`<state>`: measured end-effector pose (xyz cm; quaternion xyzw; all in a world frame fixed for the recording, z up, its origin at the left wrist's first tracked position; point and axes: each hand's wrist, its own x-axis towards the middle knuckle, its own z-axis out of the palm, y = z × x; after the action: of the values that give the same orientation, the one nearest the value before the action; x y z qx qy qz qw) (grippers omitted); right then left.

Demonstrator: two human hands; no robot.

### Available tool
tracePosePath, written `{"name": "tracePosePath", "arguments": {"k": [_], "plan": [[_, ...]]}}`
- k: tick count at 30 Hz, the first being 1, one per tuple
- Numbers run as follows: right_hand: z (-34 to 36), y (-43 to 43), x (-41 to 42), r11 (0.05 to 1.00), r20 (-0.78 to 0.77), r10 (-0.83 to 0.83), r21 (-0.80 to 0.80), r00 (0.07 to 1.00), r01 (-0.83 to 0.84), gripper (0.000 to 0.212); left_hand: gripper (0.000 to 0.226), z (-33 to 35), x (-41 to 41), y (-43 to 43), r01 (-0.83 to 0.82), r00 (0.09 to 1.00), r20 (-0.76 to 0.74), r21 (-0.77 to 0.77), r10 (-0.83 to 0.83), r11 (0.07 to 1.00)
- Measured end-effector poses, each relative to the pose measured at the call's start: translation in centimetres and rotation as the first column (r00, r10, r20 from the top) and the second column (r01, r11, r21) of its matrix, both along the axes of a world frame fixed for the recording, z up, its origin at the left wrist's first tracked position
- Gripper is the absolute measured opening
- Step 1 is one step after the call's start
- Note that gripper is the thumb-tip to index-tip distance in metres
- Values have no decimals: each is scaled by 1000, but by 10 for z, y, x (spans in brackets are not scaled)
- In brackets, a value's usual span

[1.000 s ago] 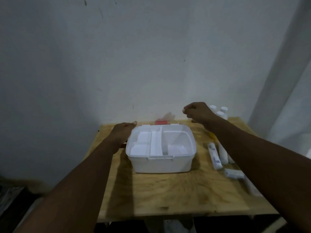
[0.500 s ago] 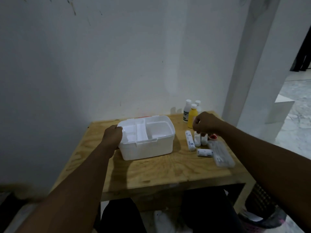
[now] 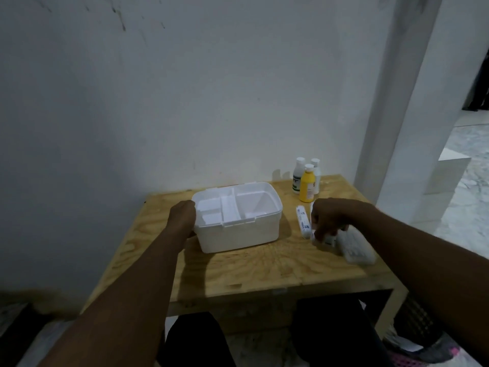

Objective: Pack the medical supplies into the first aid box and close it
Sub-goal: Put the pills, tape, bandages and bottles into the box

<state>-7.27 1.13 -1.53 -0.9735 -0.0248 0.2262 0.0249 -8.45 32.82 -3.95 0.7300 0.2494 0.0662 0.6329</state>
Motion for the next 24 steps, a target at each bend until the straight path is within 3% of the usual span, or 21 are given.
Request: {"name": "tracePosePath", "arguments": {"k": [2,5,9,12,15,24], "plan": [[26,6,6,996,48,25,80,999,-29,32,17,1,-3,5,36,999,1,-52,-36,998],[72,29,14,975,256,73,183,964,-123,27,16,-1,-5,14,94,996,-3,-66,-94,993],[93,97,7,853,533,197,321,823,-412,25,26,-3,-7,23,138,990,-14,-84,-139,987],[72,151,-8,762,545,344,315,765,-567,23,24,-3,-9,27,156,987,-25,-113,-160,981],[45,177,-10,749,548,414,248,727,-614,22,22,-5,-11,28,168,985,-11,-140,-171,976],[23,174,-5,769,459,389,316,799,-556,36,20,-7,-9,20,167,986,4,-168,-168,972]]}}
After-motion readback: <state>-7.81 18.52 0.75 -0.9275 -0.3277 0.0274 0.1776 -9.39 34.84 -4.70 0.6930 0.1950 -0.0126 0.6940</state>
